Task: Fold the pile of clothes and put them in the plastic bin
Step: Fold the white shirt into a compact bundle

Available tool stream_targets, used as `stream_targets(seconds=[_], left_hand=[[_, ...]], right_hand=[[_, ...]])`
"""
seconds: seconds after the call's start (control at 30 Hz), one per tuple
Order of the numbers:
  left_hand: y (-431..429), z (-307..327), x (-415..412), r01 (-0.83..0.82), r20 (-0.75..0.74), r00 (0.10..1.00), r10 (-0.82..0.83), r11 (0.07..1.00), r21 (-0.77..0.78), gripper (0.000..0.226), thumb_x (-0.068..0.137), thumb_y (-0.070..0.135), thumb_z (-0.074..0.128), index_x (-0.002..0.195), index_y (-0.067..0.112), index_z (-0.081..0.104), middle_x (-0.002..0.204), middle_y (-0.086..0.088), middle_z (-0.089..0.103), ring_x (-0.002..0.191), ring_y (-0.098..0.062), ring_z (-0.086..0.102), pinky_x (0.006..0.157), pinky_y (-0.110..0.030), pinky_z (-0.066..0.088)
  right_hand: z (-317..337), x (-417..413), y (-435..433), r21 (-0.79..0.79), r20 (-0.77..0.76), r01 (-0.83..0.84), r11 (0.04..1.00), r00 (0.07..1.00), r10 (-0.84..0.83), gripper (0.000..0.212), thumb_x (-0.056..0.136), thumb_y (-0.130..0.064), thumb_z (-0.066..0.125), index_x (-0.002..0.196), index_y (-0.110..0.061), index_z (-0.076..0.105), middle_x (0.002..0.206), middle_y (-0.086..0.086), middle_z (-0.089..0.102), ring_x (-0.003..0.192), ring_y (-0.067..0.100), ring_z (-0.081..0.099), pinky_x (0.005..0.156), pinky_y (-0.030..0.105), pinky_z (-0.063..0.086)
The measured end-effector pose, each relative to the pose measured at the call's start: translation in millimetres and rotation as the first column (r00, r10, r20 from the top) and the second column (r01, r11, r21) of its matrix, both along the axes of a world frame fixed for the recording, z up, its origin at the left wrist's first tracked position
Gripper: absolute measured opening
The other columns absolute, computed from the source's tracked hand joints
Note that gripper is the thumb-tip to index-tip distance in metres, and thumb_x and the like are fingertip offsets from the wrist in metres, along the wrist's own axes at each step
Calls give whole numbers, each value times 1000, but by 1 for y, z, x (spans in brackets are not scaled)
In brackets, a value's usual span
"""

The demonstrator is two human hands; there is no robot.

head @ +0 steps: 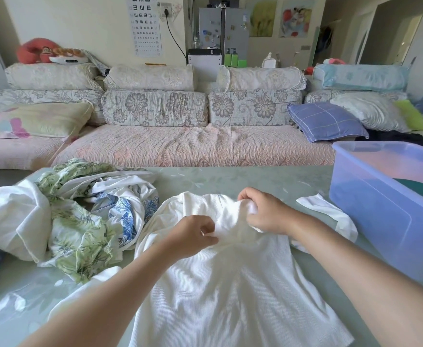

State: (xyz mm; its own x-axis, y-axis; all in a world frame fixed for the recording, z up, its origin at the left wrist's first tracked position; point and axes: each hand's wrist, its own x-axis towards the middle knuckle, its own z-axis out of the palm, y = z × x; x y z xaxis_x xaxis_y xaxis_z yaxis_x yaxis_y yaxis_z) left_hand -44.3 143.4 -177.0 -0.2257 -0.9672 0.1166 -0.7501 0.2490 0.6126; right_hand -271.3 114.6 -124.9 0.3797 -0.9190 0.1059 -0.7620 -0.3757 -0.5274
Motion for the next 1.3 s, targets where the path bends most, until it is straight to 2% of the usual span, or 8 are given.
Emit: stream_targets(seconds=[0.13,0.37,0.5,0.6,0.83,0.97,1.13,1.3], left_hand=[[-9,16,10,-65,157,984,87,988,-140,21,71,5,60,73,25,55,78,7,61,70,-15,55,56,-23,40],[-17,39,20,-6,140,972,188,617,-787,21,73,-4,52,77,16,51,77,4,50,68,-17,45,40,-27,35],[-11,25,26,259,463,873,-155,951,-170,33,76,-1,50,82,31,55,81,12,54,77,-17,54,60,-26,42],[1,25,26,183,452,771,-447,837,516,34,82,12,68,109,32,68,89,23,60,80,0,57,69,-14,42],[-24,19,30,-101,116,986,121,981,-166,29,87,16,57,98,41,64,115,12,63,109,-15,59,91,-30,47],[-12,10,22,117,461,845,-271,935,335,74,88,36,66,151,26,30,152,9,31,146,-20,21,116,-40,22],[-34,24,22,-67,385,922,-40,963,260,33,97,35,46,122,21,63,123,1,62,113,-21,57,97,-33,44],[-92,9,29,-265,428,847,315,949,-173,41,101,32,36,141,31,46,130,-13,49,119,-31,48,95,-43,46]], right_hand=[[-3,-8,-1,-202,-461,-46,978,886,-53,26,76,-2,51,69,-27,44,75,-12,44,77,16,46,54,21,26],[-6,3,-7,-721,-46,25,692,995,-84,22,64,-4,53,65,-21,40,63,1,43,51,26,42,49,26,21],[-23,2,2,-188,-520,-295,937,839,160,14,74,-9,56,72,-23,56,79,-5,58,77,23,59,60,32,41],[-24,1,9,332,-498,-149,932,811,307,4,76,-20,63,75,-23,63,79,-9,62,74,13,57,69,32,51],[-31,11,-4,-144,-282,-136,980,955,92,45,86,-42,50,131,-40,49,141,-10,47,136,16,38,111,38,33],[-54,5,-9,295,-527,-2,955,834,164,82,93,-66,43,158,-41,-1,167,-10,-5,154,15,4,123,43,15],[-49,2,-35,120,-399,111,987,915,-54,42,88,-65,40,119,-42,59,132,-9,60,122,18,55,103,39,42],[-52,1,-75,-146,-323,202,968,916,-240,35,101,-32,40,133,-29,53,130,4,53,118,28,56,92,36,45]])
